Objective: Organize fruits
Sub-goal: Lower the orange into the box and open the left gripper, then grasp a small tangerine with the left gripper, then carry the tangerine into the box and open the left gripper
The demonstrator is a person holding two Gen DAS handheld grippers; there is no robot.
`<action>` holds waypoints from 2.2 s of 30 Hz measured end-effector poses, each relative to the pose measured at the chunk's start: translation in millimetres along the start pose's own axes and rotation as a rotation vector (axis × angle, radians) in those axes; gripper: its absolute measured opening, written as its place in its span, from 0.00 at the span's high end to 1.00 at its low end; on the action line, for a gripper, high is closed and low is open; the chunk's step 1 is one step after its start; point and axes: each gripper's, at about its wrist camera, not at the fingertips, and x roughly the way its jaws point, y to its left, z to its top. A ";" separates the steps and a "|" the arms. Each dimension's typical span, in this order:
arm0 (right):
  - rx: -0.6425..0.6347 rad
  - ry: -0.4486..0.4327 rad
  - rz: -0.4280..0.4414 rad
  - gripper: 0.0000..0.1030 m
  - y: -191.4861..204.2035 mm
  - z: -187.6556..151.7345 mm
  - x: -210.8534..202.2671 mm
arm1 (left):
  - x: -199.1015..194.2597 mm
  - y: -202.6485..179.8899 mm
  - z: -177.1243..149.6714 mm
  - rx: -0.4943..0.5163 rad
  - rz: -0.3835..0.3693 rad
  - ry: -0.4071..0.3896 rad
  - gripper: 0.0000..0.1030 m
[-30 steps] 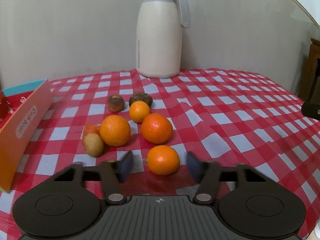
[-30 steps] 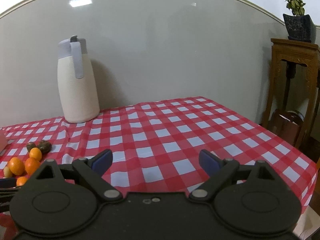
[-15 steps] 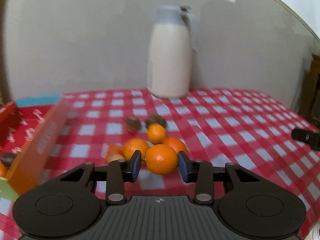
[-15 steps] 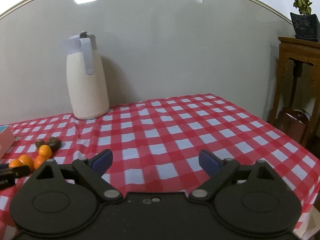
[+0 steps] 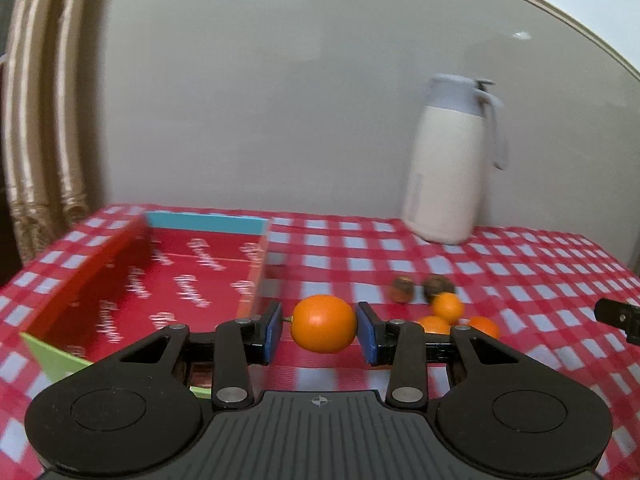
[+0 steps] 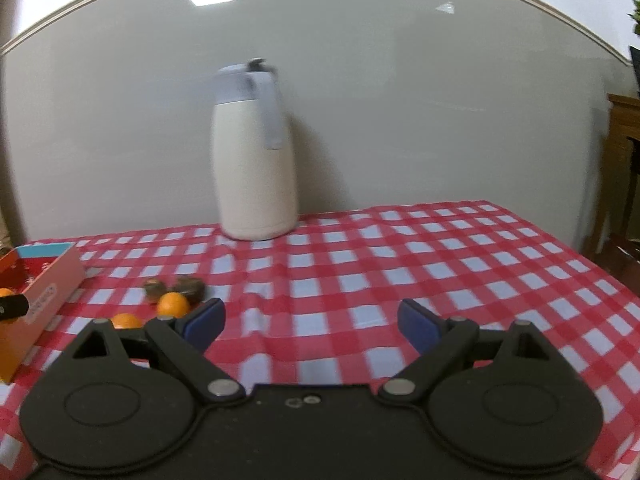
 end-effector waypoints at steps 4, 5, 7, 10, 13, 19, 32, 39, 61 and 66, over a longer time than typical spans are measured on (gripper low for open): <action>-0.024 0.005 0.033 0.10 21.9 -0.5 1.7 | -1.8 30.4 1.5 -0.031 0.055 -0.013 0.61; -0.031 0.007 0.040 0.10 27.2 -1.1 2.1 | -1.1 36.9 2.2 -0.039 0.063 -0.014 0.61; -0.042 0.012 0.050 0.10 34.3 -1.9 2.5 | 1.0 48.8 3.3 -0.056 0.090 -0.014 0.61; -0.056 0.017 0.058 0.10 41.5 -3.1 3.7 | 2.7 65.0 4.1 -0.087 0.116 -0.015 0.61; -0.062 0.021 0.059 0.10 44.9 -4.1 3.7 | 4.5 74.8 3.5 -0.115 0.125 -0.010 0.61; -0.065 0.022 0.051 0.09 43.1 -4.1 3.3 | -9.0 62.2 -3.3 -0.066 0.043 -0.022 0.61; 0.004 0.017 0.040 0.07 25.4 -1.5 1.5 | -28.6 -19.2 -62.4 0.195 -0.034 0.045 0.61; 0.003 0.016 0.036 0.07 23.8 -2.2 0.1 | 6.8 -10.3 -61.0 0.108 -0.001 0.149 0.69; -0.039 0.037 0.108 0.07 79.4 -6.0 12.8 | -13.6 118.6 -8.0 -0.105 0.196 0.002 0.64; -0.050 0.038 0.129 0.07 87.0 -6.8 13.3 | -29.9 111.6 -11.8 -0.069 0.247 -0.091 0.04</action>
